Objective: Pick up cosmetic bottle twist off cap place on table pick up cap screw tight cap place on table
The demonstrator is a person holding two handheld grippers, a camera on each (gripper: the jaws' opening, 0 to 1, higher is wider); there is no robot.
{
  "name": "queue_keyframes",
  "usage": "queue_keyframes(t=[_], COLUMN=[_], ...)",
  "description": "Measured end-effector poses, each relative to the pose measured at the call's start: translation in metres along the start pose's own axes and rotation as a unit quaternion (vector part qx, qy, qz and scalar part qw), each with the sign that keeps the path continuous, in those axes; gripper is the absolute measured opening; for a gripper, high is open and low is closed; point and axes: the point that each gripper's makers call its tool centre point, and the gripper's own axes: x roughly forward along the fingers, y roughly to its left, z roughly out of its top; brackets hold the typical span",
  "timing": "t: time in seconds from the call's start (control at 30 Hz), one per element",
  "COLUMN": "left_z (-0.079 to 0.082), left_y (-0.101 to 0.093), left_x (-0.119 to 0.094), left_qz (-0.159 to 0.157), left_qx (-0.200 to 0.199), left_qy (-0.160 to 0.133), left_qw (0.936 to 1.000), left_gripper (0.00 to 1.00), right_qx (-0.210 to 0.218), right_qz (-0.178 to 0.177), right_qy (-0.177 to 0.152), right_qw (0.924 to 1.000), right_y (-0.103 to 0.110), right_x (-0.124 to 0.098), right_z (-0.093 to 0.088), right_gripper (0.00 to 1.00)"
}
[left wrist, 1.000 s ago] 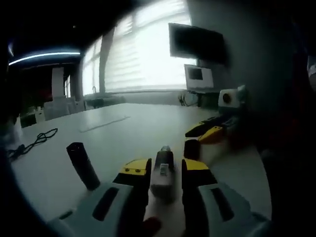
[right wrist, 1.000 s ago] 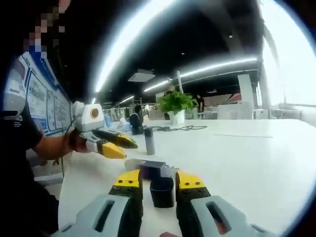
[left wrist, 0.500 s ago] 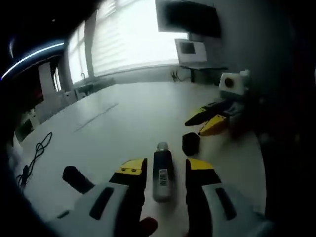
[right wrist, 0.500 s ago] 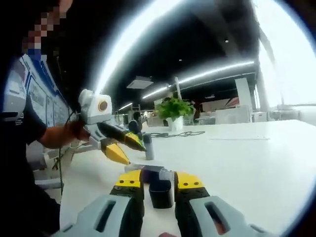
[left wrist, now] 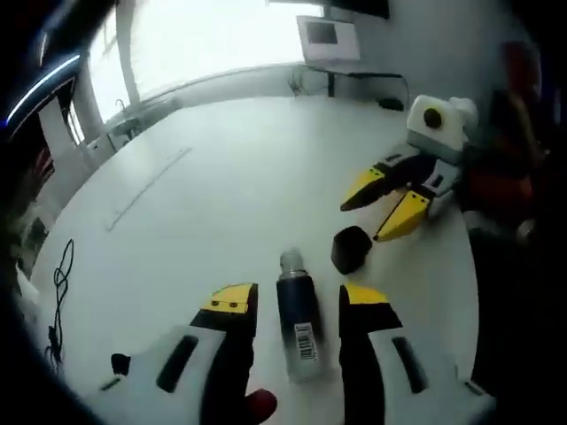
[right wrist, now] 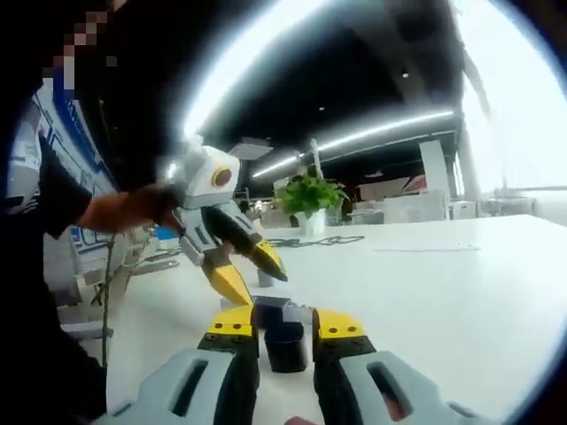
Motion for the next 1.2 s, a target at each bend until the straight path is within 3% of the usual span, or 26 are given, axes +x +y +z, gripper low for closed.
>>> queue_keyframes(t=[0.17,0.27,0.47,0.6,0.8,1.13,1.2], left_z=[-0.003,-0.01,-0.007,-0.011,-0.02,-0.027,-0.026], left_y=[-0.004,0.001,0.002,-0.001,0.001,0.002,0.001], left_x=[0.009,0.012,0.017,0.02,0.027,0.035,0.035], left_qz=[-0.018,-0.018,-0.038,-0.053,-0.044,-0.026,-0.023], left_qx=[0.008,0.007,-0.014,-0.029,-0.042,-0.078,-0.057], left_qy=[0.039,0.08,0.116,0.146,0.192,0.234,0.229], left_qw=[0.999,0.9966,0.9924,0.9874,0.9795,0.9688,0.9715], left_gripper=[0.28,0.28,0.27,0.27,0.25,0.14,0.13], right_qx=[0.01,0.013,0.013,0.013,0.008,0.008,0.01], right_qz=[-0.002,-0.004,-0.004,-0.003,-0.003,-0.003,-0.005], right_qy=[-0.001,-0.001,0.001,0.001,0.002,-0.002,-0.003], right_qw=[1.0,0.9999,0.9999,0.9999,1.0,1.0,0.9999], right_y=[-0.002,-0.003,-0.003,-0.002,-0.001,-0.001,-0.002], right_x=[0.0,0.0,0.0,-0.001,-0.001,-0.003,-0.004], right_z=[0.0,0.0,0.0,0.0,0.0,0.003,0.003], right_gripper=[0.17,0.17,0.17,0.17,0.17,0.17,0.16])
